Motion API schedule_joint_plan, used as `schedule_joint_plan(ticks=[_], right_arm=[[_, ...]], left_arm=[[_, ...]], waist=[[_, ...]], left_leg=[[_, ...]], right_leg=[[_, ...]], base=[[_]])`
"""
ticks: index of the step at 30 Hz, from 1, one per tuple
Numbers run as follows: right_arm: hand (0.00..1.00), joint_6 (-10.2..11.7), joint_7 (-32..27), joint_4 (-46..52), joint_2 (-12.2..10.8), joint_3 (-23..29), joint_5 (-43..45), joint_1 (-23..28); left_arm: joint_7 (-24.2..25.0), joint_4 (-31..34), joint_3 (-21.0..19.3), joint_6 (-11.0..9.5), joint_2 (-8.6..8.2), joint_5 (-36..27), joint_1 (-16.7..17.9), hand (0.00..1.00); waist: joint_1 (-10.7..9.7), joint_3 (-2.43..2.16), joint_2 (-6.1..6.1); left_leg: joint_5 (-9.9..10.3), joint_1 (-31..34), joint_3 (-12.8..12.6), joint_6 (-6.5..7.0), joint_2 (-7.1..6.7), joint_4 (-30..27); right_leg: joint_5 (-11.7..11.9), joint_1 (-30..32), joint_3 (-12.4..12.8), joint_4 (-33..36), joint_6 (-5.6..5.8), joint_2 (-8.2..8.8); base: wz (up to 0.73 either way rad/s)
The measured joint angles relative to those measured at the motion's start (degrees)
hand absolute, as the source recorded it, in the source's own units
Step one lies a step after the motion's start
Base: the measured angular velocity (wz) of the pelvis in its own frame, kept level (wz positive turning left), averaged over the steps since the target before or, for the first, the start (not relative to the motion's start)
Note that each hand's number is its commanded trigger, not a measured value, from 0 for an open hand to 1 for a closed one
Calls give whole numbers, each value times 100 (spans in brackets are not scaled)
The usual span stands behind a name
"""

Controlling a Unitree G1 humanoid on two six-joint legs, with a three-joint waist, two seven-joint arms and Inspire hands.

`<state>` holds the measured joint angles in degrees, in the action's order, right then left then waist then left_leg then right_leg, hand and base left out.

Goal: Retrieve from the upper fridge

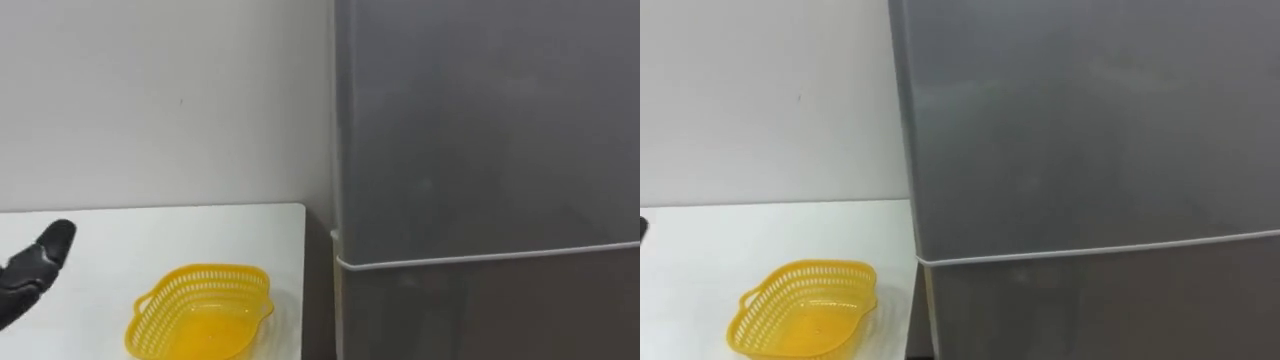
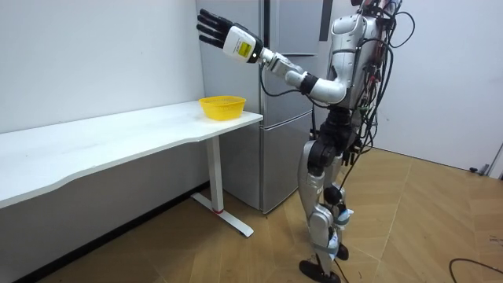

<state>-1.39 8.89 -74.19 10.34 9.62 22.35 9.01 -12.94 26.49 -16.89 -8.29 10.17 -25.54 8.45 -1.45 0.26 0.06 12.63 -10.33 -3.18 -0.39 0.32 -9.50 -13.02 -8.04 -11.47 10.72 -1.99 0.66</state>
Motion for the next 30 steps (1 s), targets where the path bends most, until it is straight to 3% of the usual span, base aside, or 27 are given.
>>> schedule_joint_plan(ticks=[6,11,14,20,30], right_arm=[[0,-78,-2,2,-14,-140,1,-6],[0,-121,10,-34,-16,-151,11,-86],[0,-127,13,-35,-12,-163,6,-94],[0,-248,65,-126,-10,-163,39,-149],[0,-460,46,-138,4,-352,41,-347]], left_arm=[[748,6,316,245,24,-62,-256,0],[1337,7,597,558,188,-60,-453,0],[1669,7,700,642,193,-60,-589,0],[2160,6,914,827,195,-22,-606,0],[2550,8,1331,1102,254,20,-695,0]], waist=[[-141,-7,27],[-352,4,95],[-388,10,167],[-487,2,241],[-610,5,241]], left_leg=[[0,21,6,0,0,-1],[0,27,3,0,23,1],[0,17,-5,0,27,9],[0,14,-231,0,25,11],[0,184,-293,0,21,1]], right_leg=[[8,-8,34,-7,-1,0],[14,-14,51,-2,-6,-2],[15,-20,75,-2,-6,-1],[15,26,210,15,-6,-3],[14,339,276,200,-7,-7]], base=[[-3],[-2],[-6],[-11],[-2]])
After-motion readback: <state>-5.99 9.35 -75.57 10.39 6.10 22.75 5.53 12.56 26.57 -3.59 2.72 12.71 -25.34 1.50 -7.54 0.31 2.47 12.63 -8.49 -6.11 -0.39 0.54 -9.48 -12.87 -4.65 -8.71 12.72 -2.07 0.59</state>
